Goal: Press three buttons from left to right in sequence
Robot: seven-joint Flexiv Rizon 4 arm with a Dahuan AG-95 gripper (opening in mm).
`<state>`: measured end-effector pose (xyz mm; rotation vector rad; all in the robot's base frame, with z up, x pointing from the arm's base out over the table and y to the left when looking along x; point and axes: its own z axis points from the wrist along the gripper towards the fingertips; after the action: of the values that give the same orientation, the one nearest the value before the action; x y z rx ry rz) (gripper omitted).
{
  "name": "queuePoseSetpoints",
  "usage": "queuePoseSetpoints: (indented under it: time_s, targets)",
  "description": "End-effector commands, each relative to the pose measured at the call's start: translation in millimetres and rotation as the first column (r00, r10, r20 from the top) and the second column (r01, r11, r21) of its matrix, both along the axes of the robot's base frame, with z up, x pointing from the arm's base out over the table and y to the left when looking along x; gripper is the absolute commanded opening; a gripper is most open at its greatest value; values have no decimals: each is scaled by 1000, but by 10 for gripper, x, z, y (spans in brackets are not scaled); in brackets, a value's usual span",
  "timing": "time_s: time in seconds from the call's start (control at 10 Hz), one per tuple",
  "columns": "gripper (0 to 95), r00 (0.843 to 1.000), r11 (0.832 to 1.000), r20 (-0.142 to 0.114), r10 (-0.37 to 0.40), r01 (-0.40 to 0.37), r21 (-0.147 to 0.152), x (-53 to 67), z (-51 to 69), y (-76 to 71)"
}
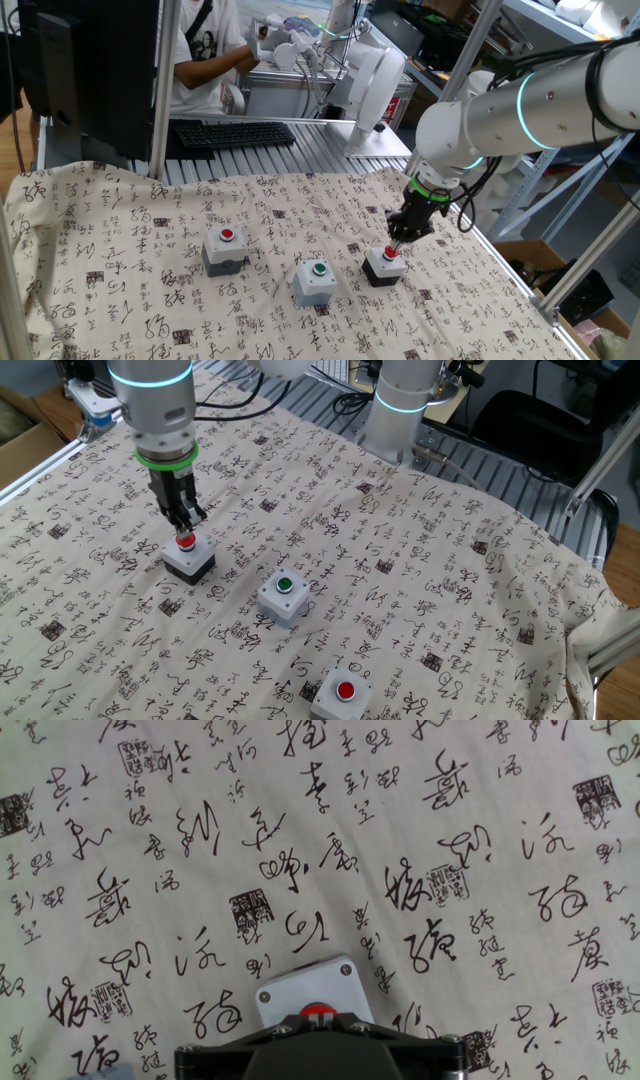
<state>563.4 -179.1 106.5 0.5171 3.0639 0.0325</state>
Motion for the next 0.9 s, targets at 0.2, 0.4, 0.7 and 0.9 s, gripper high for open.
queuePoseSetpoints:
  time_s: [0.2, 0.4, 0.7, 0.9]
  targets:
    - [0, 1000, 1000, 11, 0, 0, 3, -10, 63, 1]
    - [0, 1000, 1000, 9, 0, 0, 3, -6, 66, 0]
    - [0, 1000, 1000, 15, 1, -1, 9, -6, 77, -4]
    - [0, 1000, 1000, 14, -1, 1, 14, -14, 111, 0]
